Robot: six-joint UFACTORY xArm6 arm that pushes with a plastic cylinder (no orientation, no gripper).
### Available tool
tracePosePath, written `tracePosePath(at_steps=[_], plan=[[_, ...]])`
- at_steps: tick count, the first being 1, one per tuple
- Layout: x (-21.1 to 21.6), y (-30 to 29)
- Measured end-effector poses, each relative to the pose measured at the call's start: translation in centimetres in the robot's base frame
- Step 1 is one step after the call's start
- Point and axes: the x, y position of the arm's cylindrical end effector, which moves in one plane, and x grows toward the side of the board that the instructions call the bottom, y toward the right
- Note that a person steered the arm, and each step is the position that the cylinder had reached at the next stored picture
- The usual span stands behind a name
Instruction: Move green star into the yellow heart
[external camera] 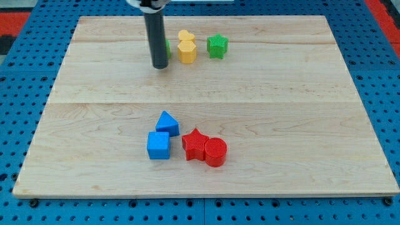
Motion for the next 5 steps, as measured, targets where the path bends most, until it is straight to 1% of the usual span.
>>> tracePosePath(at_steps=[1,2,3,4,5], plan=[[-4.4,-1.9],[-6.4,2.1],[-8.3,-1.1],[-14.5,-1.7],[-15.1,5.9]])
